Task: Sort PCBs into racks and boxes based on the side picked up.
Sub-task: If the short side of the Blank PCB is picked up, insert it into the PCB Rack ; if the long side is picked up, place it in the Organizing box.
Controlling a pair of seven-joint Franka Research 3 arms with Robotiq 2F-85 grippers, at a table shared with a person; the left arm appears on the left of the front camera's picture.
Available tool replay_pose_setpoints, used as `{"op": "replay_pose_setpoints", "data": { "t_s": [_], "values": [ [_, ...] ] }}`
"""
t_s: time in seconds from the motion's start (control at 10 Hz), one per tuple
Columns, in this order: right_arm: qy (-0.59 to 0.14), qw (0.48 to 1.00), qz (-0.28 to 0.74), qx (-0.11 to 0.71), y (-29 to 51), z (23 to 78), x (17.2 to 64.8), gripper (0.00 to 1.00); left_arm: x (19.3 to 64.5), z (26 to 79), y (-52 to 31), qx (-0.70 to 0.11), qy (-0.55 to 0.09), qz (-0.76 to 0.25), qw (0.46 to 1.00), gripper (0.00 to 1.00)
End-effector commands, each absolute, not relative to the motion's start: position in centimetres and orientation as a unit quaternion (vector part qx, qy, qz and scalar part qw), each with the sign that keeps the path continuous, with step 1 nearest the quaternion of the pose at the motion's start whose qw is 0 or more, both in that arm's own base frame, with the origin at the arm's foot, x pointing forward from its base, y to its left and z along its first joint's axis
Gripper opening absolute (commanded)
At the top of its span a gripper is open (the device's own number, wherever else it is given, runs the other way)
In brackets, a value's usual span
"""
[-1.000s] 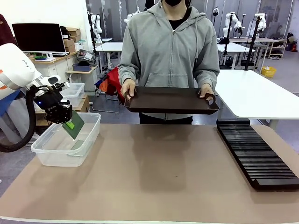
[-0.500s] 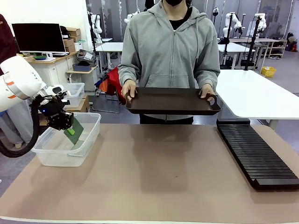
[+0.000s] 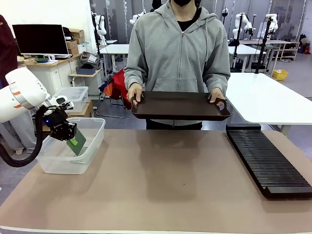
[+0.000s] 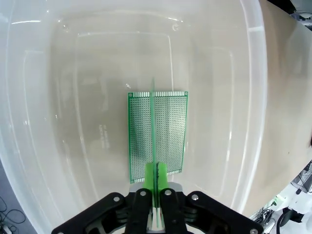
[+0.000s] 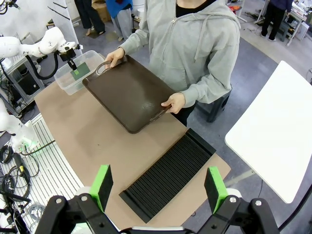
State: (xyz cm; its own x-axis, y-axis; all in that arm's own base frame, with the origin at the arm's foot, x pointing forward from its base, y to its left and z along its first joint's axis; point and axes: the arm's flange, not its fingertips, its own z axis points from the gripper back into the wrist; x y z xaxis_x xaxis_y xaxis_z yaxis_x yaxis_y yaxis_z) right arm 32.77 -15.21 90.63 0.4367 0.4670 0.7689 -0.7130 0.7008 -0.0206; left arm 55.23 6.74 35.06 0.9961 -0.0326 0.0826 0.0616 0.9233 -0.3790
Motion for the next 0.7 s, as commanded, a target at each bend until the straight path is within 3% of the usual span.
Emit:
{"op": "replay_pose_setpoints", "data": {
  "t_s": [0.0, 0.2, 0.3, 0.4, 0.5, 0.6],
  "values": [
    [-0.395, 0.829, 0.359, 0.164, -14.99, 90.41, 32.55, 1.00, 56.20, 34.50, 7.47, -0.221, -0.033, -0.027, 0.974, 0.03],
    [-0.395, 0.829, 0.359, 0.164, -14.99, 90.41, 32.55, 1.00, 56.04, 34.16, 7.29, -0.229, -0.023, -0.019, 0.973, 0.03],
    [-0.395, 0.829, 0.359, 0.164, -14.99, 90.41, 32.55, 1.00, 56.27, 33.95, 7.34, -0.236, -0.016, -0.019, 0.971, 0.22],
    [-0.395, 0.829, 0.359, 0.164, -14.99, 90.41, 32.55, 1.00, 56.39, 33.91, 7.35, -0.241, -0.012, -0.018, 0.970, 0.23],
    [-0.395, 0.829, 0.359, 0.164, -14.99, 90.41, 32.55, 1.00, 56.39, 34.13, 7.55, -0.243, -0.012, -0.014, 0.970, 0.42],
    [-0.395, 0.829, 0.359, 0.164, -14.99, 90.41, 32.55, 1.00, 56.46, 34.44, 7.83, -0.227, -0.021, -0.007, 0.974, 0.27]
  ]
}}
